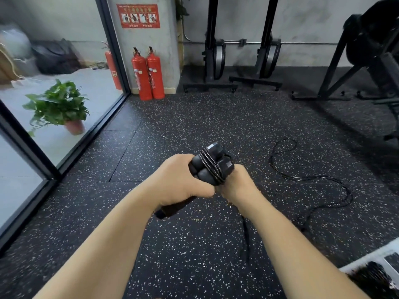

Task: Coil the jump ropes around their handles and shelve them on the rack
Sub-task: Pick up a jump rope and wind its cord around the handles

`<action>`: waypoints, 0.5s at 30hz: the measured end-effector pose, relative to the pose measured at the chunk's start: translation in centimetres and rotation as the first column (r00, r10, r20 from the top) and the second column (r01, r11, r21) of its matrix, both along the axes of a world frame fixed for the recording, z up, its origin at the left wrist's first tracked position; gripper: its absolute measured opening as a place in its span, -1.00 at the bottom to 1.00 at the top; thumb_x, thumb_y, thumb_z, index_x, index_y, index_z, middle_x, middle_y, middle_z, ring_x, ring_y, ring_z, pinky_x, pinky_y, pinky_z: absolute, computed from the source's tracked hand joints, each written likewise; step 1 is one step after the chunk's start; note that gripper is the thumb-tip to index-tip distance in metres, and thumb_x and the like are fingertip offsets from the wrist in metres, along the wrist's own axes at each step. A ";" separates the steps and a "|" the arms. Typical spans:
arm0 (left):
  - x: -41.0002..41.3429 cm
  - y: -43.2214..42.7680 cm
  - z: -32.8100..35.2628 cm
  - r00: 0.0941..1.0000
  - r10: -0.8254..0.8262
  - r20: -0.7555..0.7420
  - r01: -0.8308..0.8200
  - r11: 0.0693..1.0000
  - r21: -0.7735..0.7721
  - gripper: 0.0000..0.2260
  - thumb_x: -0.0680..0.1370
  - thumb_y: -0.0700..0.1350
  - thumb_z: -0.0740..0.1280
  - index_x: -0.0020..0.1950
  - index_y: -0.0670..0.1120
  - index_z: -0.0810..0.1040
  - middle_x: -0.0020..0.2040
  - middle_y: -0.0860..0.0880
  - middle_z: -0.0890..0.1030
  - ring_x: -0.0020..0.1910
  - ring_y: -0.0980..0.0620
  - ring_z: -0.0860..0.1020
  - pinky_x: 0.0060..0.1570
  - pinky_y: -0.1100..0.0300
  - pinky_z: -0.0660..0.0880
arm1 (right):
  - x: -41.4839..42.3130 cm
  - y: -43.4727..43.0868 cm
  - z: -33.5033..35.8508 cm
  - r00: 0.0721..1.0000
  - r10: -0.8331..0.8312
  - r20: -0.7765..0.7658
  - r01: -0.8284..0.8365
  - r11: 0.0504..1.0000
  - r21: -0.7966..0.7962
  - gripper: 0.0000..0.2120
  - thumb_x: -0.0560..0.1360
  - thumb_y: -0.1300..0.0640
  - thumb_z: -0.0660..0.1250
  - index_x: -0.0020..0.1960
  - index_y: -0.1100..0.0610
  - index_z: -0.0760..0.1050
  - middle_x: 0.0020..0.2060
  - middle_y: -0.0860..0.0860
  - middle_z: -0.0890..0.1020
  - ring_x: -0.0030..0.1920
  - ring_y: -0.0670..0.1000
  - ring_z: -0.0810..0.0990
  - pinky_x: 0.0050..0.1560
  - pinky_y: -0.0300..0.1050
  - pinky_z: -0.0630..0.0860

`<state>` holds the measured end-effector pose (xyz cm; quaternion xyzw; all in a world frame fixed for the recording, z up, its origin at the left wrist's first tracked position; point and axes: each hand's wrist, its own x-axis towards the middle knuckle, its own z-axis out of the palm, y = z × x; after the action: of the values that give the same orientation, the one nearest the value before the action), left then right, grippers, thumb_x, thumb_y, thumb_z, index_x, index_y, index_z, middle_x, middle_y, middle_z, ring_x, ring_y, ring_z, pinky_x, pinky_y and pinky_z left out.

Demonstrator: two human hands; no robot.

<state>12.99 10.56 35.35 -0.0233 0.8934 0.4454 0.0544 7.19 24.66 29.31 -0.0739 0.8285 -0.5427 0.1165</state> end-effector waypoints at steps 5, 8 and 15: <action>-0.6 -2.2 0.0 0.976 0.187 0.110 -0.207 0.955 0.210 -0.72 0.34 -0.19 0.58 -0.02 -0.16 0.60 -0.37 0.05 0.58 -0.46 0.12 0.50 -0.40 0.27 0.44 | 1.4 0.6 1.9 0.974 0.054 -0.222 -0.016 0.985 0.172 -0.59 0.62 -0.02 0.17 -0.32 0.14 0.52 -0.52 -0.04 0.47 -0.49 -0.04 0.36 -0.39 -0.12 0.27; -0.2 -3.1 0.4 0.969 0.100 0.225 -0.167 0.938 0.303 -0.73 0.36 -0.20 0.58 -0.02 -0.14 0.60 -0.39 0.06 0.56 -0.46 0.13 0.49 -0.40 0.30 0.43 | 1.7 0.9 2.4 0.961 0.083 -0.264 -0.013 0.967 0.255 -0.59 0.61 -0.04 0.20 -0.30 0.14 0.55 -0.61 -0.08 0.39 -0.53 -0.06 0.32 -0.41 -0.12 0.25; -0.3 -3.1 0.1 0.962 0.099 0.256 -0.194 0.904 0.380 -0.69 0.38 -0.37 0.49 0.09 -0.25 0.56 -0.36 0.00 0.56 -0.45 0.10 0.50 -0.42 0.28 0.46 | 2.2 1.0 3.3 0.956 0.127 -0.264 -0.048 0.957 0.288 -0.58 0.60 -0.04 0.21 -0.32 0.17 0.51 -0.60 -0.08 0.36 -0.51 -0.03 0.30 -0.39 -0.10 0.26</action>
<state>12.67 7.50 35.40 -0.1306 0.7661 0.6162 0.1275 9.43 25.61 32.60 -0.1695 0.9005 -0.3993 0.0316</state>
